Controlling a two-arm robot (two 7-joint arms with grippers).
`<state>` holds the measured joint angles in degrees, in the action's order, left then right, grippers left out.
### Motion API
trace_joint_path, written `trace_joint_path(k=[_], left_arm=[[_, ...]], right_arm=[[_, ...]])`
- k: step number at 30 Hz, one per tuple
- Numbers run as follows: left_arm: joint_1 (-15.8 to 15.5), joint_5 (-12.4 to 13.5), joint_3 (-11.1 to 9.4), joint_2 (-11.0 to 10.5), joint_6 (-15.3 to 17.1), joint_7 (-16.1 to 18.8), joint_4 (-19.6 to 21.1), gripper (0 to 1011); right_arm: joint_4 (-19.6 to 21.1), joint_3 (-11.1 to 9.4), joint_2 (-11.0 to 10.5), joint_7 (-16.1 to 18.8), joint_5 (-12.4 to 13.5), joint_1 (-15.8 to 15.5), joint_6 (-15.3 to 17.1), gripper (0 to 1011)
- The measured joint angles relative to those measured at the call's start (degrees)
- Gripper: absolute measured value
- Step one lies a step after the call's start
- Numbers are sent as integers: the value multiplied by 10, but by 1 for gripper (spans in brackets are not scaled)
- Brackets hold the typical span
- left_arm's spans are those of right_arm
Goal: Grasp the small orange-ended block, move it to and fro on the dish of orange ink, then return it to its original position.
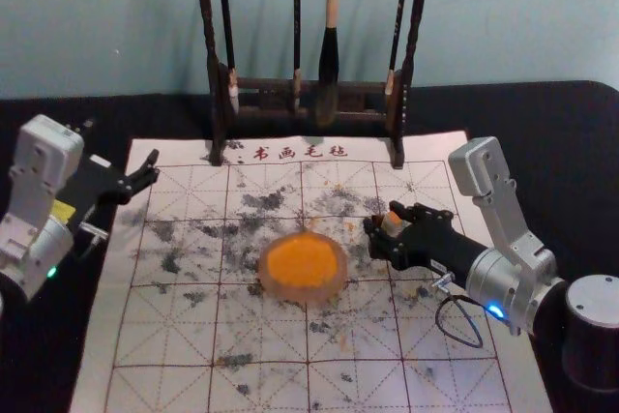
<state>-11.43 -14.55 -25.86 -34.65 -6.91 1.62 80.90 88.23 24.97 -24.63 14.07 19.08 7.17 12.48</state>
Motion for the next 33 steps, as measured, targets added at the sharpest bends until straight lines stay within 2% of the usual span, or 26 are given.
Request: trace_joint_path(k=[1, 4, 5, 12, 20, 23, 27, 33], left_arm=[[0, 0, 0, 0, 0, 0, 0, 1001], [0, 0, 0, 0, 0, 0, 0, 1001], [0, 0, 0, 0, 0, 0, 0, 1001], [0, 0, 0, 0, 0, 0, 0, 1001], [0, 0, 0, 0, 0, 0, 0, 1001], [0, 0, 0, 0, 0, 0, 0, 1001], [0, 0, 0, 0, 0, 0, 0, 1001], [0, 0, 0, 0, 0, 0, 0, 1001]], right_arm=[[0, 0, 0, 0, 0, 0, 0, 450], [0, 0, 0, 0, 0, 0, 0, 387], [0, 0, 0, 0, 0, 0, 0, 333], [0, 0, 0, 0, 0, 0, 0, 119], [0, 0, 0, 0, 0, 0, 0, 108], [4, -6, 1, 5, 1, -3, 0, 109], [18, -15, 0, 15, 4, -8, 4, 108], [55, -29, -17, 34, -3, -8, 16, 108]])
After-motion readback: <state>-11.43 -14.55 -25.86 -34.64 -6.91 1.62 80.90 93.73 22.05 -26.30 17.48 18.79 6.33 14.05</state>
